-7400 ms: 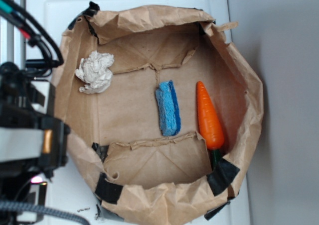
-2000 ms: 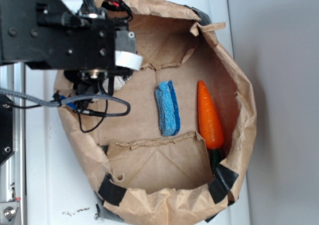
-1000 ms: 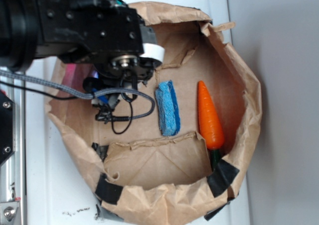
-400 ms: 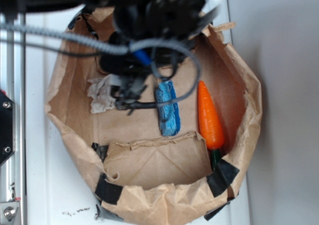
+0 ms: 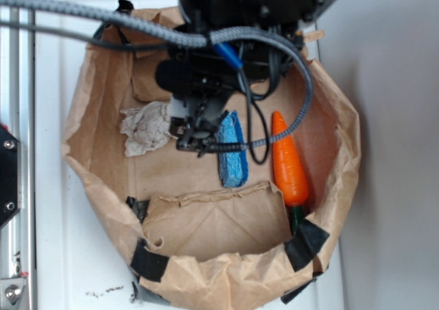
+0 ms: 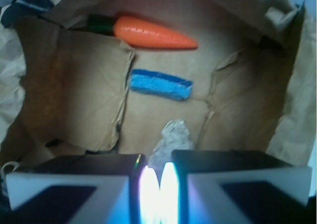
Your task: Grab the white paper.
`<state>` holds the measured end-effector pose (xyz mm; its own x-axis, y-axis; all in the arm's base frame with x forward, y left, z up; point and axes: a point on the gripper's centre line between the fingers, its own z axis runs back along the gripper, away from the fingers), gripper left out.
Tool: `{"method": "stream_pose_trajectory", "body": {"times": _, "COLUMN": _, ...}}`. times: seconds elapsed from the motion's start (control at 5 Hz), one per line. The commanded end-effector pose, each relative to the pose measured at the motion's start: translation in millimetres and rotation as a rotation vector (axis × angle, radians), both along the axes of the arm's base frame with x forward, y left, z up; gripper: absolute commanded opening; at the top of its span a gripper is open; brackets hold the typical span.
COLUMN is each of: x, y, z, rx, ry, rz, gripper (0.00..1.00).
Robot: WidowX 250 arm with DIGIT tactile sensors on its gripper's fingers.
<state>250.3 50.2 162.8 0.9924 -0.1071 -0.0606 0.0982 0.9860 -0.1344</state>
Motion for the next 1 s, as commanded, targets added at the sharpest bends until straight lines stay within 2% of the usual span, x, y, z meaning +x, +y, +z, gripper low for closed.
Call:
{"method": "stream_pose_trajectory", "body": {"times": 0.0, "x": -2, "y": 14, "z": -33, "rx": 0.062, "ry": -0.060, "rz": 0.016, "gripper": 1.00}}
{"method": "stream_pose_trajectory", "body": {"times": 0.2, "x": 10, "y": 14, "z": -57, "rx": 0.097, "ry": -0.049, "rz": 0.060, "gripper": 1.00}}
{"method": "stream_pose_trajectory", "body": {"times": 0.4, "x": 14, "y": 17, "z": -79, "rx": 0.122, "ry": -0.070, "rz": 0.075, "gripper": 1.00}}
{"method": "stream_pose_trajectory", "body": {"times": 0.8, "x": -3, "y": 11, "z": -138, "rx": 0.212, "ry": -0.109, "rz": 0.092, "gripper": 1.00}}
